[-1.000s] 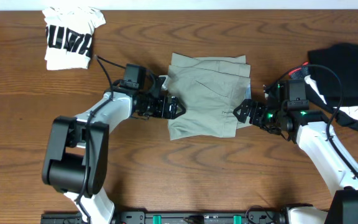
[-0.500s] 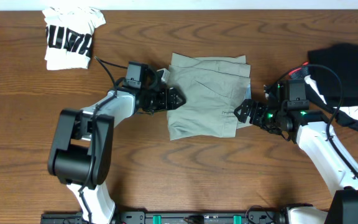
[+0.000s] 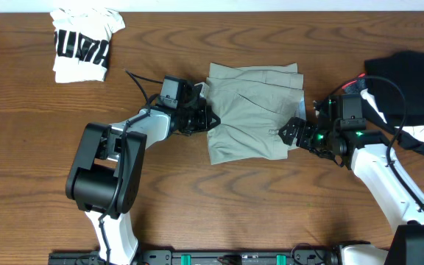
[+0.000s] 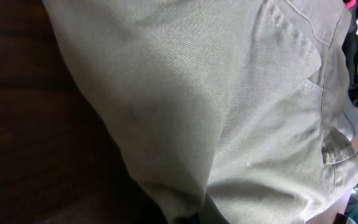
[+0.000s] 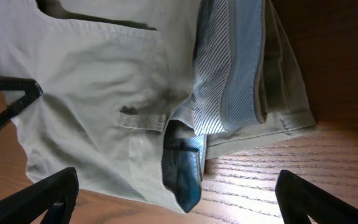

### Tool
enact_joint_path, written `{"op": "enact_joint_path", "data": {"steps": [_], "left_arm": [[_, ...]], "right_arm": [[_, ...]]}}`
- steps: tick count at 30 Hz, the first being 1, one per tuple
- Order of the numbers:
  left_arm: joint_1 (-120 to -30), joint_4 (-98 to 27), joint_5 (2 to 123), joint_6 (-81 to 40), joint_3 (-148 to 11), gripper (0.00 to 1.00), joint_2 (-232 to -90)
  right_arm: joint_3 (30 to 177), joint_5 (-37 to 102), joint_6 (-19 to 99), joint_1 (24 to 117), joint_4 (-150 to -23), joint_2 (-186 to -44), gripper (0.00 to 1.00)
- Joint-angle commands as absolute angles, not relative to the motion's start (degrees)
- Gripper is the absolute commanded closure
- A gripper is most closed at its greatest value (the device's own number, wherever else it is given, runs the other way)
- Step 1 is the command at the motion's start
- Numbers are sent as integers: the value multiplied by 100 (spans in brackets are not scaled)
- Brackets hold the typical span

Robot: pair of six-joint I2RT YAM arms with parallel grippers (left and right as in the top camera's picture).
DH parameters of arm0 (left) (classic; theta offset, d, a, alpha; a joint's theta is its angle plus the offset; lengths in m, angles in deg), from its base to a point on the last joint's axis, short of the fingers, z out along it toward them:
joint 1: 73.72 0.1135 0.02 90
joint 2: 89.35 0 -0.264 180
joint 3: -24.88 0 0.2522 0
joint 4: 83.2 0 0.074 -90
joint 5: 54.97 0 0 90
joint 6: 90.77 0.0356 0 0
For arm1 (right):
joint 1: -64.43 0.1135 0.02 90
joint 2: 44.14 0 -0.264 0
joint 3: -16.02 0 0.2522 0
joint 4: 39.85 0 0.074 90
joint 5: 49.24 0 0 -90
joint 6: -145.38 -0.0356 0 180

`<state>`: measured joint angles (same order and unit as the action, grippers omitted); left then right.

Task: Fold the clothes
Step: 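Carry the folded trousers up-left with the left gripper to the table corner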

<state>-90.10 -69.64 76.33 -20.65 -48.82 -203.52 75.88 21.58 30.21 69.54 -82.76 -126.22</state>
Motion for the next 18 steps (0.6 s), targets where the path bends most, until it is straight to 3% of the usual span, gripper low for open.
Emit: {"op": "enact_joint_path", "data": {"steps": [1, 12, 18], "left_arm": [[-8999, -6993, 7410, -1929, -5350, 94, -20422], [-8475, -7113, 5850, -1531, -6309, 94, -20422], [-8138, -8103, 4964, -878, -6338, 94, -20448]], "right_arm": [[7613, 2261, 3062, 6976, -8302, -12548, 1], [7613, 2261, 3062, 6976, -8306, -12548, 1], [7613, 2258, 3060, 6976, -8304, -12548, 1]]}}
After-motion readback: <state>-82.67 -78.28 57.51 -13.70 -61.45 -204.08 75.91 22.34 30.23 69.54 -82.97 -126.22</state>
